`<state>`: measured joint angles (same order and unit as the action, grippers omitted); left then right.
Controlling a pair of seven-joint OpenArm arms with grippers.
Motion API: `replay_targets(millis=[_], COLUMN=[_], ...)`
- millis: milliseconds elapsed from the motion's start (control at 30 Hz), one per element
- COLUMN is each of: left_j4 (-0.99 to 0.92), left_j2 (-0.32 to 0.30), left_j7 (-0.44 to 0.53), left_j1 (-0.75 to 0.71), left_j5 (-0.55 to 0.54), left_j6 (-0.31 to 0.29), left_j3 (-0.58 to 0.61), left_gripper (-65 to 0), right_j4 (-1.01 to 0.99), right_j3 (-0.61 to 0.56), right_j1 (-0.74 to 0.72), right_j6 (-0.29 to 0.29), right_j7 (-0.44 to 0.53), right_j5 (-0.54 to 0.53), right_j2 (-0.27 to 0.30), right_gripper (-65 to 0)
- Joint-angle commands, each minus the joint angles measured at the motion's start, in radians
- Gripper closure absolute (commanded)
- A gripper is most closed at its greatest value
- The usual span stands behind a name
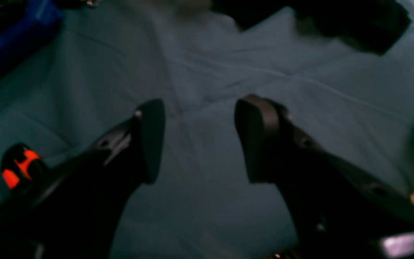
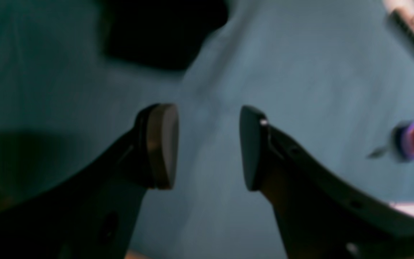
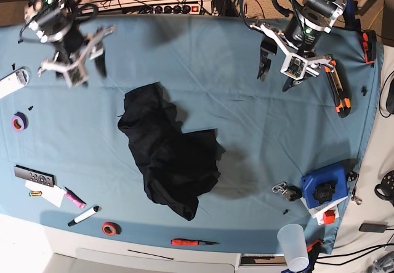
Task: Layout the t-shirt on the table in an organized manner, then fold the t-shirt properly
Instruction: 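Lower the right gripper onto the black t-shirt and grasp its edge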
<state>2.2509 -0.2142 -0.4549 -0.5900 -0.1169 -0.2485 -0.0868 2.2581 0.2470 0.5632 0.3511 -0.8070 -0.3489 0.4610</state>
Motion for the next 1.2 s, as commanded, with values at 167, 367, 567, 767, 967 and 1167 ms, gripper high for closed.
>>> replay_targets(millis=[167,367,567,767,967,1167], left_j4=[0.018,0.018,0.018,0.018,0.018,0.018], left_j2=[-0.003,-0.002,-0.002,-0.002,-0.002,-0.002], left_j7=[0.029,0.029,0.029,0.029,0.029,0.030], left_j1=[0.017,0.017,0.017,0.025,0.025,0.028], left_j5=[-0.006,-0.007,-0.007,-0.007,-0.007,-0.007], left_j6=[0.000,-0.001,-0.001,-0.001,-0.001,-0.001], left_j3=[-0.002,-0.001,0.000,0.000,0.000,-0.001], left_gripper=[-35.0,-35.0,-35.0,-35.0,-35.0,-35.0], right_j4=[-0.089,-0.265,-0.362,-0.419,-0.422,-0.422], right_j3=[0.007,0.007,-0.013,-0.139,-0.222,-0.230], right_j1=[-0.199,-0.351,-0.403,-0.438,-0.472,-0.472], right_j6=[-0.004,0.119,0.129,0.129,0.031,-0.002], right_j7=[0.020,0.007,-0.016,0.033,0.061,0.055], right_j5=[-0.055,-0.140,-0.162,-0.041,0.087,0.136], right_j2=[-0.021,-0.142,-0.248,-0.282,-0.335,-0.353], right_gripper=[-27.5,-27.4,-27.4,-27.5,-27.4,-27.4])
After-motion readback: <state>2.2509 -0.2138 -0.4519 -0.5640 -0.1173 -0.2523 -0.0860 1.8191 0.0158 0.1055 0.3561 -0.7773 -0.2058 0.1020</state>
